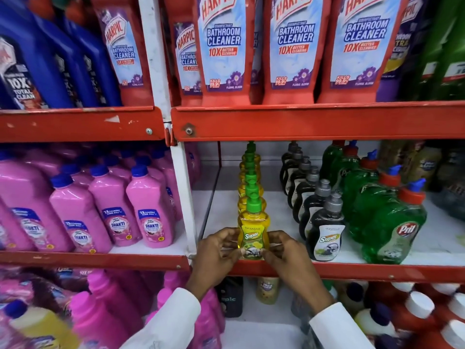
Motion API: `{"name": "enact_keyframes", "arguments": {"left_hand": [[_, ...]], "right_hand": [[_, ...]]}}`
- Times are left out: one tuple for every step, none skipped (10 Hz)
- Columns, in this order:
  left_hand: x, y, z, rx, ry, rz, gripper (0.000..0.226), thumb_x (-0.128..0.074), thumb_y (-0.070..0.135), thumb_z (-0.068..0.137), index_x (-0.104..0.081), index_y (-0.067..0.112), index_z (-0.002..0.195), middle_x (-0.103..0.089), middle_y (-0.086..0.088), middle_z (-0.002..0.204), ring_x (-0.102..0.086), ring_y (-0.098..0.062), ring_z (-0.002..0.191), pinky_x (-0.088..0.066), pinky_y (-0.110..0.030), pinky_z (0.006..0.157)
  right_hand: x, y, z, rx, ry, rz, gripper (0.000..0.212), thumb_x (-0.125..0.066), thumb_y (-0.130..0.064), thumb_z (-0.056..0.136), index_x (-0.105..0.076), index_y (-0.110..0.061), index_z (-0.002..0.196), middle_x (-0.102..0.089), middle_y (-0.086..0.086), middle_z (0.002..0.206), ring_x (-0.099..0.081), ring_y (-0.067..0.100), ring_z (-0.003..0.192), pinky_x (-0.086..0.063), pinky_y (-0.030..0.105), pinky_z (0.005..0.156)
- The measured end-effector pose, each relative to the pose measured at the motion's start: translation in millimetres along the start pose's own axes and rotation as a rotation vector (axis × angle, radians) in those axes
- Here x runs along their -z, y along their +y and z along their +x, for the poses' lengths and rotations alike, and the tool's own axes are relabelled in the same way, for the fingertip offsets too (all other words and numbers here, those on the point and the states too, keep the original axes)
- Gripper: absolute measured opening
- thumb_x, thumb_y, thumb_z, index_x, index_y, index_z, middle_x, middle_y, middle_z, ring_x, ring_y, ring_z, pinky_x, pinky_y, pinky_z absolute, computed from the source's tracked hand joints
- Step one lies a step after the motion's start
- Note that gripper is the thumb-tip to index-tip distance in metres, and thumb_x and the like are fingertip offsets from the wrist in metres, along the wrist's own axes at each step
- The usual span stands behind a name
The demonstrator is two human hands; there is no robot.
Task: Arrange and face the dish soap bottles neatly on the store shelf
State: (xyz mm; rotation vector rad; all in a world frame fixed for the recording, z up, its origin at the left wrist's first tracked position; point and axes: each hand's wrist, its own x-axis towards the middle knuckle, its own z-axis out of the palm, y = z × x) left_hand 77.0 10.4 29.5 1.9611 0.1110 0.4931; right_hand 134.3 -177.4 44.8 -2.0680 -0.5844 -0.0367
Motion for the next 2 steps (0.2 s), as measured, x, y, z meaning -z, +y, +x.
{"name": "enact_keyframes", "arguments": {"left_hand": [[1.4, 0.7, 1.0, -0.008, -0.011, -0.003, 0.042, -0.08, 0.005, 0.079, -0.067, 0.014, 0.118, -0.078, 0.0, 0.104, -0.074, -0.014, 0.091, -0.062, -0.027, 0.079], [0.8, 3.5, -2.1, -0.022, 0.008, -0.005, 0.042, -0.078, 0.003, 0.08, -0.068, 0.02, 0.117, -0.077, 0.003, 0.104, -0.073, -0.017, 0.093, -0.06, -0.023, 0.079]], "right_hand": [[1.0, -4.2, -0.9, 0.003, 0.001, 0.013, 0.029, -0.074, -0.015, 0.083, -0.067, -0.019, 0.111, -0.078, -0.002, 0.1, -0.073, 0.004, 0.086, -0.059, 0.025, 0.084], [-1.1, -7.3, -4.1, 0.0, 0.025, 0.058, 0.03, -0.074, -0.013, 0.084, -0.068, -0.019, 0.112, -0.077, -0.002, 0.102, -0.07, -0.004, 0.084, -0.059, 0.024, 0.084]]}}
